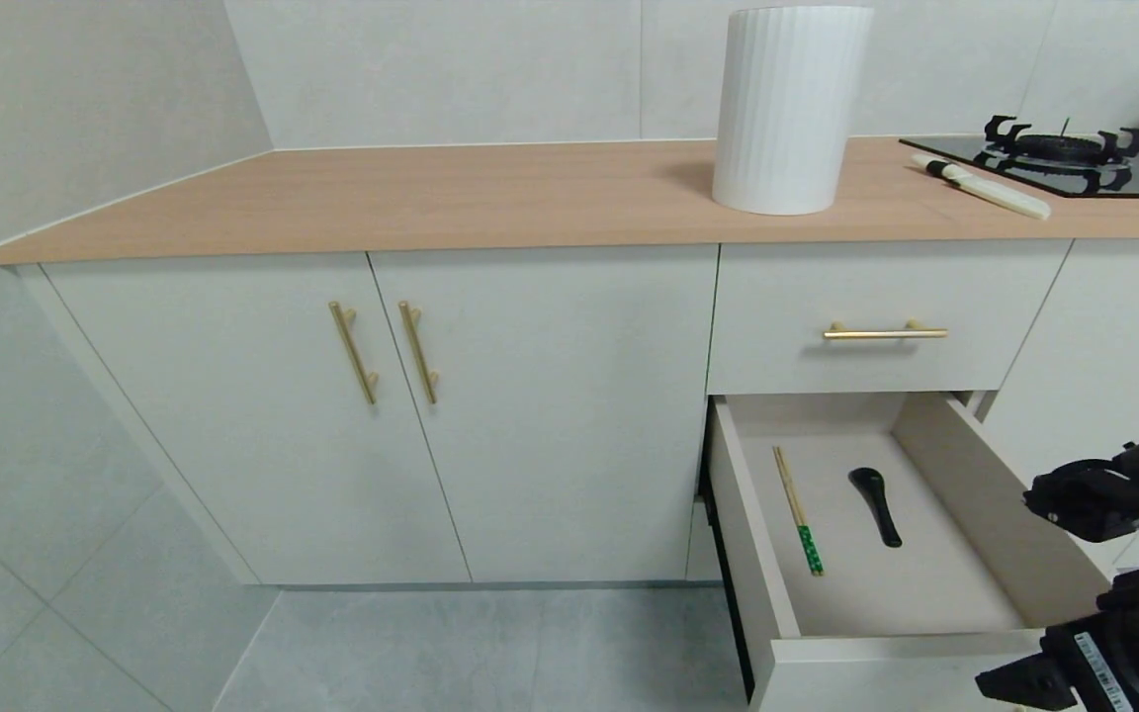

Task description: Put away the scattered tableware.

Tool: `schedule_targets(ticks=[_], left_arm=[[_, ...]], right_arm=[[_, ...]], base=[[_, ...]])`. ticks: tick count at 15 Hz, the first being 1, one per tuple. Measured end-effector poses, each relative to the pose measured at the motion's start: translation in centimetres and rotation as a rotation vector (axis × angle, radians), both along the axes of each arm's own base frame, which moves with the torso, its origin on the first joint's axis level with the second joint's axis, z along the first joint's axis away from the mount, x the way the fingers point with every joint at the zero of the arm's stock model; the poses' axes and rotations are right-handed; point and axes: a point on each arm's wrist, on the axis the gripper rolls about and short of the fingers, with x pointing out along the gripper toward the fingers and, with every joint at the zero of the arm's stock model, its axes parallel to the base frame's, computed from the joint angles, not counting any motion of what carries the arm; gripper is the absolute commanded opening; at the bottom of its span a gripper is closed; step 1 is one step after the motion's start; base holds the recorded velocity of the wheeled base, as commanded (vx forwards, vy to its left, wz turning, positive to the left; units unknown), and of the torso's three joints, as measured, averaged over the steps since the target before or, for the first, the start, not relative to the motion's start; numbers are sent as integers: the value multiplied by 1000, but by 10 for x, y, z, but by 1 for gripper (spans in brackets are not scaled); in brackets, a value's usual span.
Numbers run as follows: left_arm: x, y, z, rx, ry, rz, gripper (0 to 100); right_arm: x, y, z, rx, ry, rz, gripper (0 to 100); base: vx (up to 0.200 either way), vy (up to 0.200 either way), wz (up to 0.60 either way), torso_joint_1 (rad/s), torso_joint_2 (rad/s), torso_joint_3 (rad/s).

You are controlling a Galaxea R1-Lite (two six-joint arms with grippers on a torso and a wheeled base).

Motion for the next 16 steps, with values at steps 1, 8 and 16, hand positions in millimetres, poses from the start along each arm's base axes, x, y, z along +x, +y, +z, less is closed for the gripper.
schedule_targets(ticks=[1, 8, 16], left_arm=[[0, 0, 0, 0, 0, 0, 100], [0, 0, 0, 0, 1, 0, 100], [0, 0, 0, -1, 0, 0, 100]], right_arm=[[3, 3, -3, -12, 28, 6, 100], [21, 11, -21, -56, 195, -63, 100], [54, 3, -41, -46, 203, -162, 100]], base=[[0, 0, 0, 0, 0, 0], [0, 0, 0, 0, 0, 0], [0, 0, 0, 0, 0, 0]])
